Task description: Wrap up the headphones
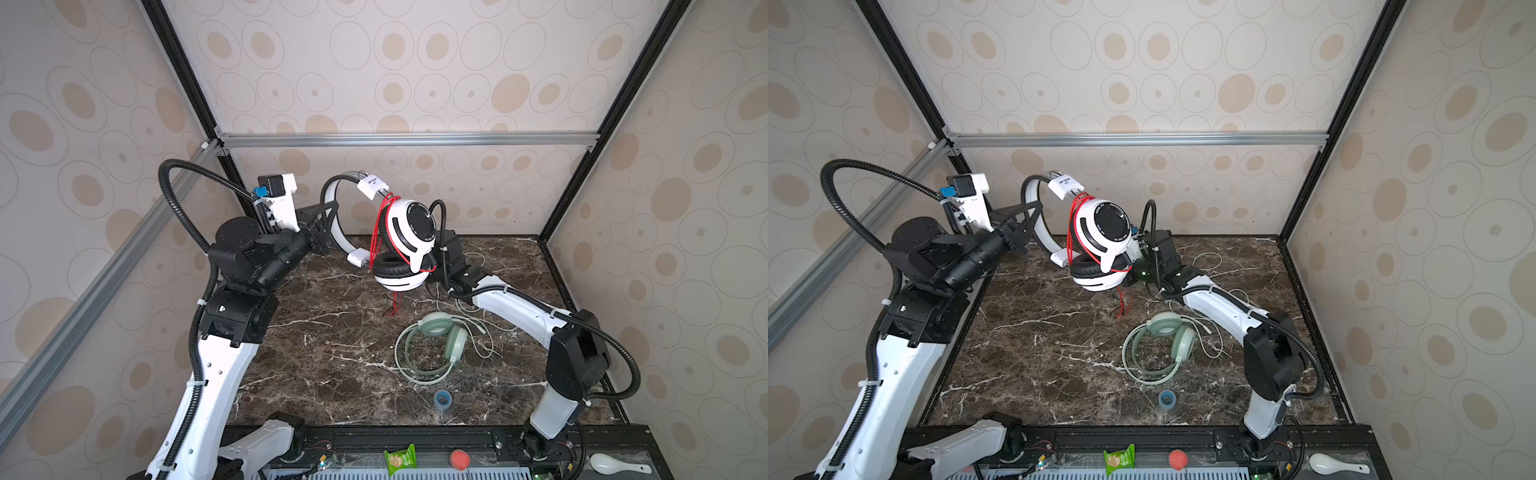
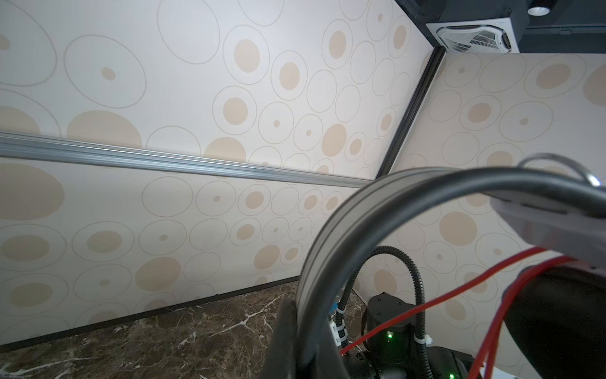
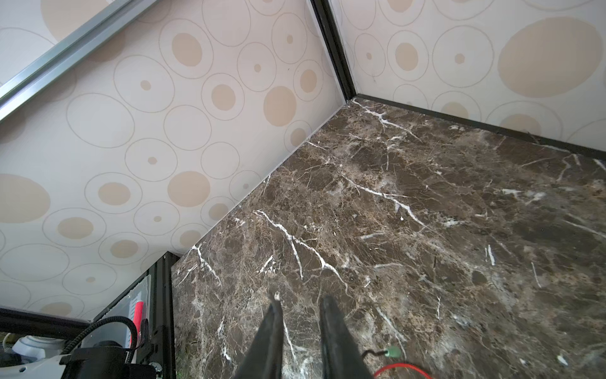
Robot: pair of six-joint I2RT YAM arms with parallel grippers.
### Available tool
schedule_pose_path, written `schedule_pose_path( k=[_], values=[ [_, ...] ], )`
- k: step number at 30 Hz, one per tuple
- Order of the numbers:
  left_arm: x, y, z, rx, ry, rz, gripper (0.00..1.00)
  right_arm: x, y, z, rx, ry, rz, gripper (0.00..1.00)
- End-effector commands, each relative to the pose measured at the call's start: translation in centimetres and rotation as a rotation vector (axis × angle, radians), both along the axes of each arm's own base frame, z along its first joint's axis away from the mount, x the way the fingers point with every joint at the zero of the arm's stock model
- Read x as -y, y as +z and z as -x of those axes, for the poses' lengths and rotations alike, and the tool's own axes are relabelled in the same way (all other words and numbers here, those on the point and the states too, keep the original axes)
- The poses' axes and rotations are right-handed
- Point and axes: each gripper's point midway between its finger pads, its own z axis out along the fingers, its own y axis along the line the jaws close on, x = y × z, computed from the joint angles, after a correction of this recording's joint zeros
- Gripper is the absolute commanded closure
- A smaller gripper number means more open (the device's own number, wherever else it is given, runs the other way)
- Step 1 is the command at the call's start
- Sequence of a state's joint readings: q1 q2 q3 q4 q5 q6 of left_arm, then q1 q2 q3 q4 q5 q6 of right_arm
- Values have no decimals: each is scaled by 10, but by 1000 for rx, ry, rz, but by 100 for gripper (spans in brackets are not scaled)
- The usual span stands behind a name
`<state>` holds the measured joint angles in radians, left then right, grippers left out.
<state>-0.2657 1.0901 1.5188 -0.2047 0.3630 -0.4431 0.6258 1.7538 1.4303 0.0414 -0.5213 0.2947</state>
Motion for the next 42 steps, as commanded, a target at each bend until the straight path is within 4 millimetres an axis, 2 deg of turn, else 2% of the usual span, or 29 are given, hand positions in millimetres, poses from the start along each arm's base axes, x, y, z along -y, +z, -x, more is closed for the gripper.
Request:
schedule_pose_path(
  k=[1,5,10,16,20,24,31,42],
  values=[
    [-13,48,15,101,42,94,100,-4,-10,-4,-26,11,-25,78],
    [-17,45,4,81,71,120,100,-15,-22,-7,-82,38,-65,80],
    [-17,50,4,103,61,165,100,-21,-28,-14,-96,37,-95,79],
    [-18,50,2,93,65,185,100,-27,-46,-21,-120,40,-75,80],
    [-28,49,-3,76,116,213,100,-26,-53,-20,-137,43,-64,90],
    [-50,46,-14,51,233,269,100,-20,-57,-14,-137,34,-38,100],
    [-88,29,-38,-14,454,361,100,-10,-72,12,-128,30,81,100],
    [-122,-10,-79,-61,677,327,100,-6,-78,65,-76,102,225,100]
  ],
)
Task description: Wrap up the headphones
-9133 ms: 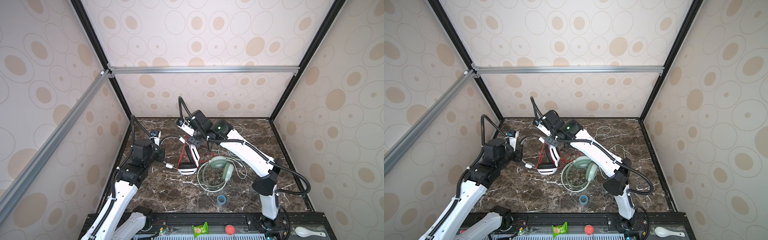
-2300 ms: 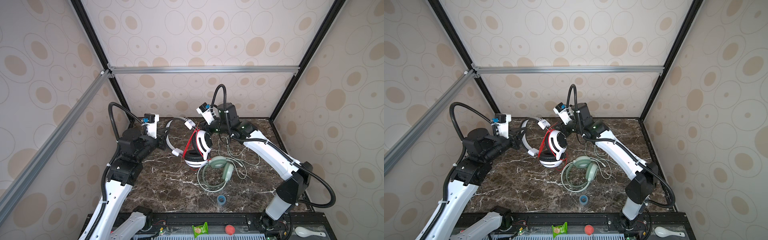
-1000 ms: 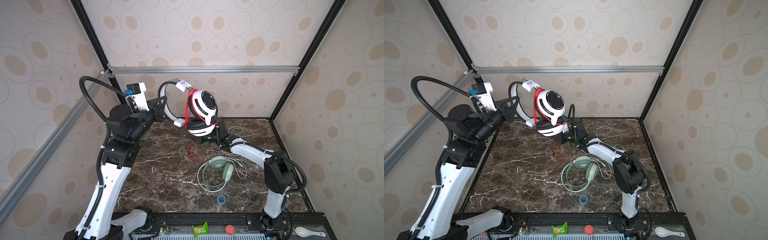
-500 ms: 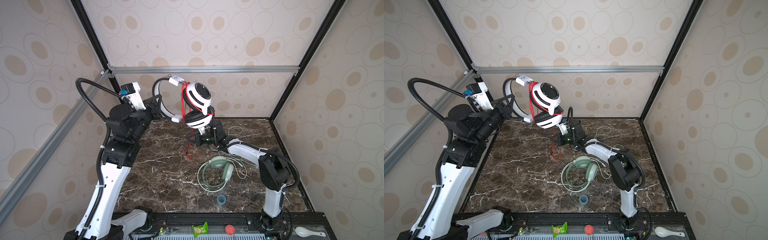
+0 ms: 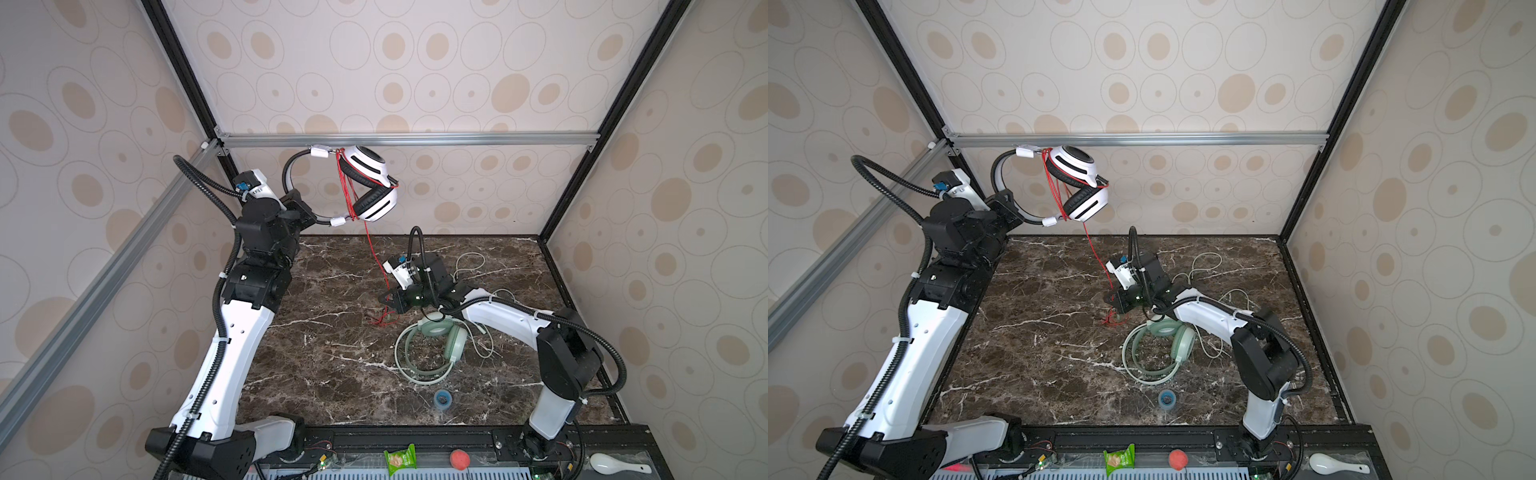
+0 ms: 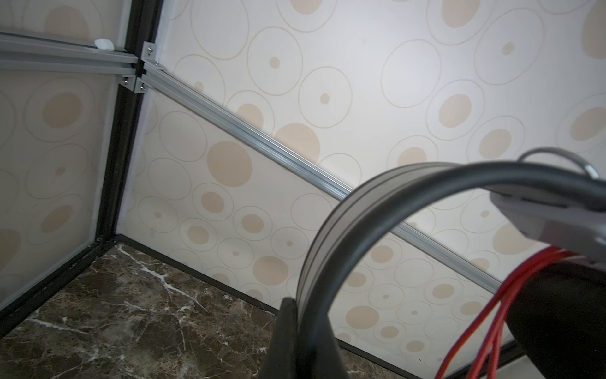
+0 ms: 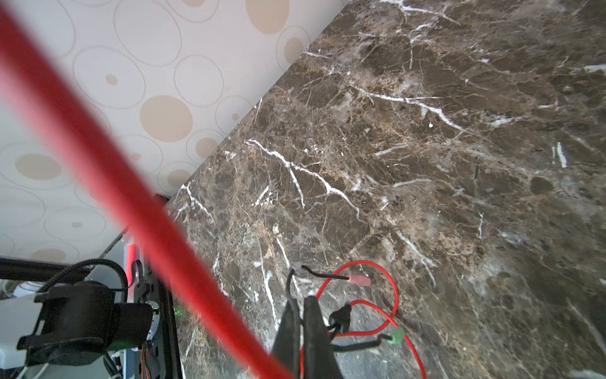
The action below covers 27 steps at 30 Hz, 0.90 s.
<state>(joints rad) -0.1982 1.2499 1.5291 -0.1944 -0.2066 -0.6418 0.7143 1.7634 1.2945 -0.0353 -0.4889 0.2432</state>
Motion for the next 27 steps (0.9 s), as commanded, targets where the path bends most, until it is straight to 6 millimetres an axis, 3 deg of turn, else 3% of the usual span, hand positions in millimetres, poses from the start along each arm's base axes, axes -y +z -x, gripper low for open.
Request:
schedule_pose_path(
  k=[1,8,16,27],
  values=[
    [-20,33,5,137,90,72,100,6,4,20,54,38,71,100],
    [-35,-9,-19,57,162,63,100,-5,19,49,114,111,120,100],
    [-54,-66,-36,-69,266,-54,100,-20,58,83,214,208,186,100],
    [-68,-111,-32,-209,338,-284,100,-10,123,72,338,169,225,100]
  ],
)
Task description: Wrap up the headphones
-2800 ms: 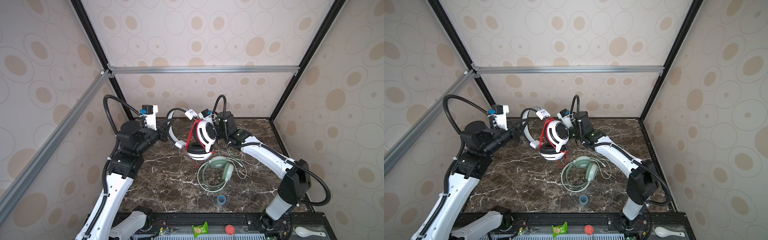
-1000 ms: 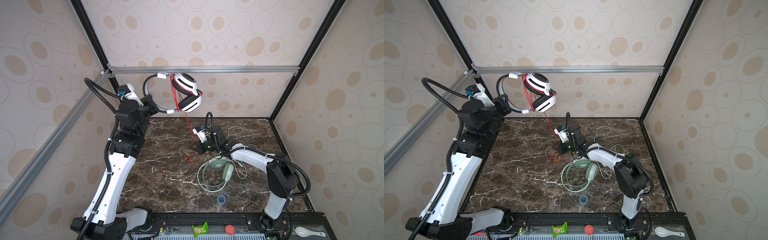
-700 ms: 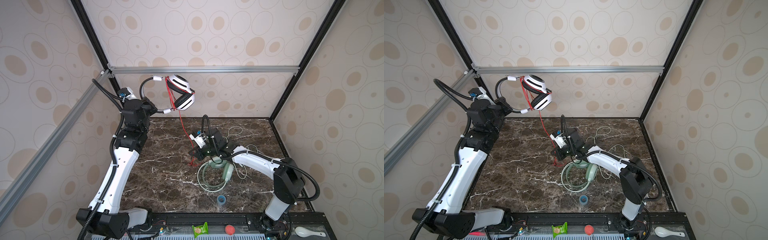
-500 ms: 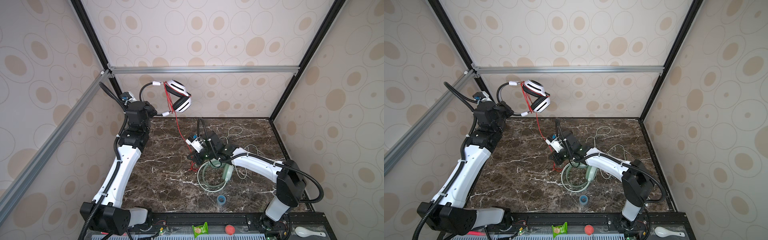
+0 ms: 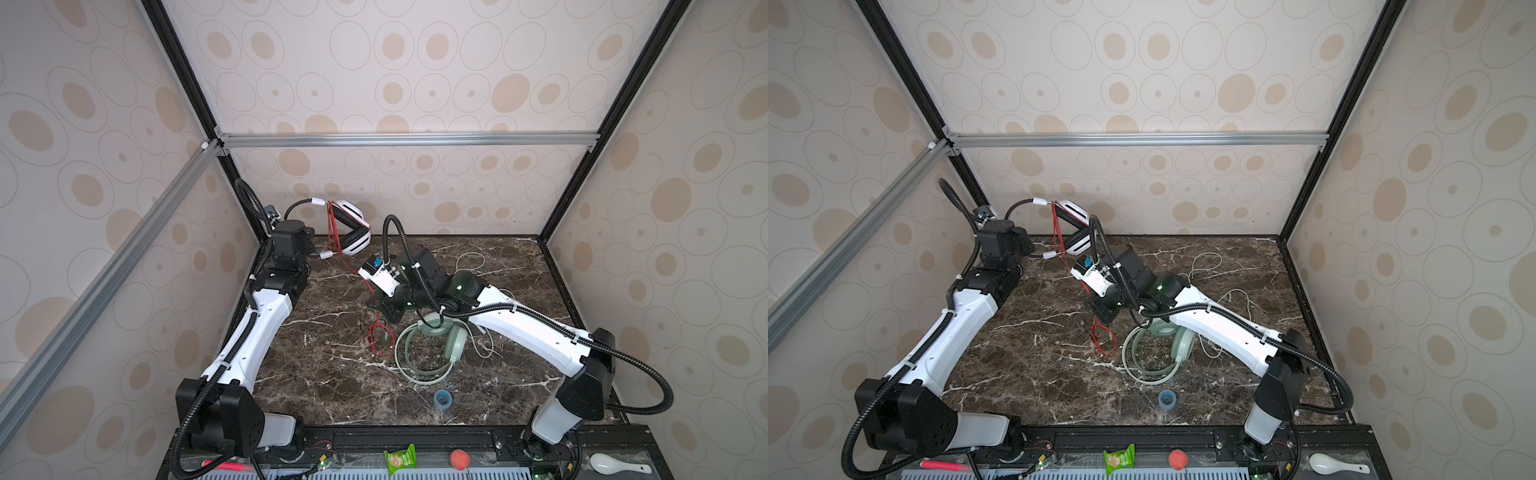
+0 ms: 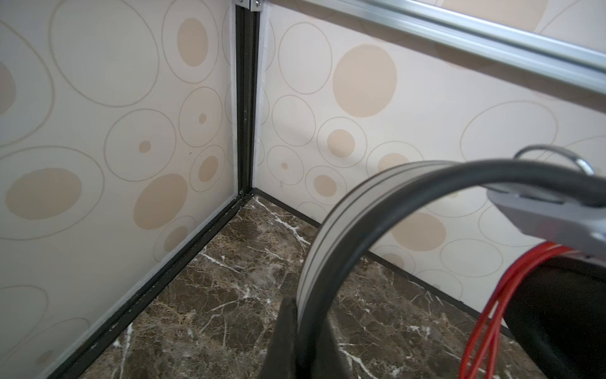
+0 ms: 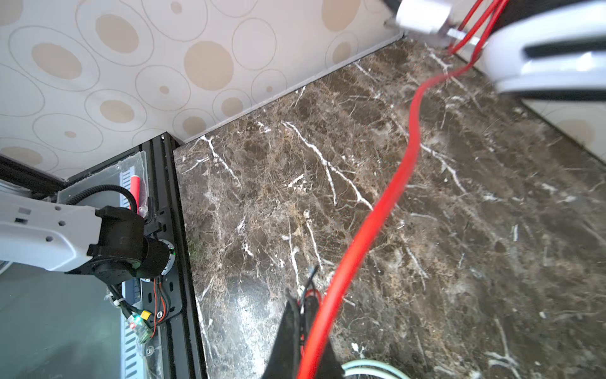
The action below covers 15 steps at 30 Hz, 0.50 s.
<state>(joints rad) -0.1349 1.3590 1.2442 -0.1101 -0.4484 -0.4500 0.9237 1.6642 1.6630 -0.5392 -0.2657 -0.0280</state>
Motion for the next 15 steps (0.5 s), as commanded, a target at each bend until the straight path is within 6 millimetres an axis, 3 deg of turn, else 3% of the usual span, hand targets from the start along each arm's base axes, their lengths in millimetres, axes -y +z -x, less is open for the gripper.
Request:
schedule_pose_path(
  k=[1,7,15],
  values=[
    [-10,40,8,123,38,-57,100,13,23,-1,70,-5,48,100],
    [-6,26,18,45,-10,-152,100,21,47,-19,181,-19,147,100],
    [16,31,38,-34,-192,-228,100,45,63,-62,332,-79,335,100]
  ],
)
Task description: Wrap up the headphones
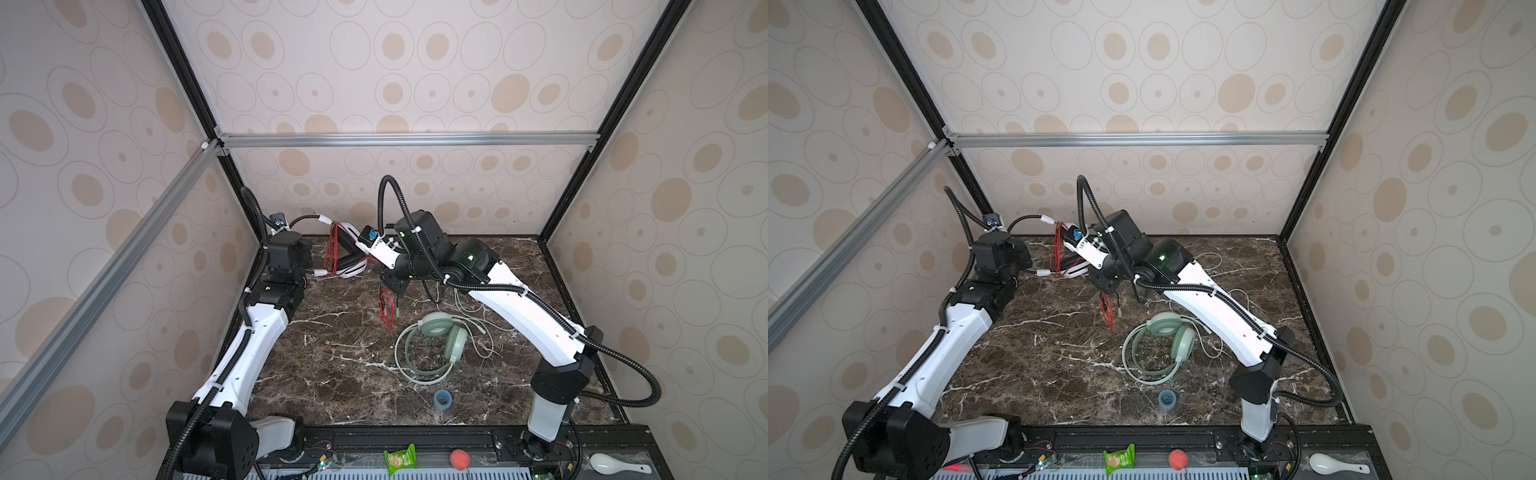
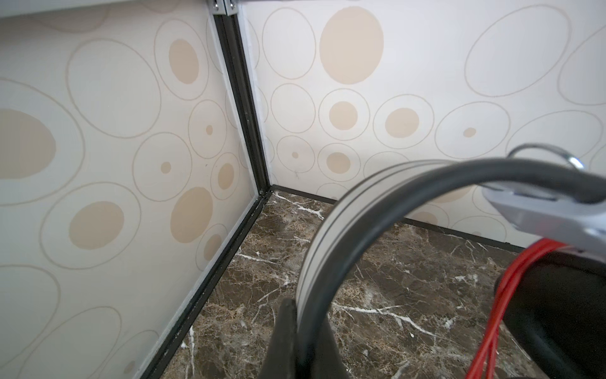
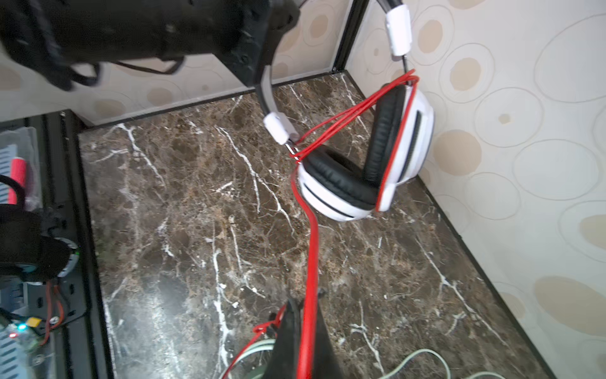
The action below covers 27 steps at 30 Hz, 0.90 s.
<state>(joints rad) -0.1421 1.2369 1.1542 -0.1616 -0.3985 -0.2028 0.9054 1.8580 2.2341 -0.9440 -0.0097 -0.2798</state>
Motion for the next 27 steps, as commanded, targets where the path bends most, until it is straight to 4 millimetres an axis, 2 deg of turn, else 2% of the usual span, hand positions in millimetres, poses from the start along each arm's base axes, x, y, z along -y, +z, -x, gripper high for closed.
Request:
schedule_pose_path(
  k=[1,7,10,15,19,23,27],
  values=[
    [12,36,10,52,-99,-13,100,24,1,-17,59,-29,120,100],
    [26,16,24,-68,-193,-4,100,30,21,-40,125,-87,91,99],
    [39,7,31,-109,-278,13,100,32,19,-49,131,-125,97,100],
    [63,-9,42,-194,-429,29,100,47,16,-73,138,-249,101,99],
    [85,-7,49,-185,-539,82,100,61,7,-92,47,-322,37,97],
    [114,-5,56,-168,-683,174,100,60,-5,-101,14,-328,28,97],
    [132,1,66,-137,-782,222,100,60,-24,-109,-22,-339,38,97]
  ],
)
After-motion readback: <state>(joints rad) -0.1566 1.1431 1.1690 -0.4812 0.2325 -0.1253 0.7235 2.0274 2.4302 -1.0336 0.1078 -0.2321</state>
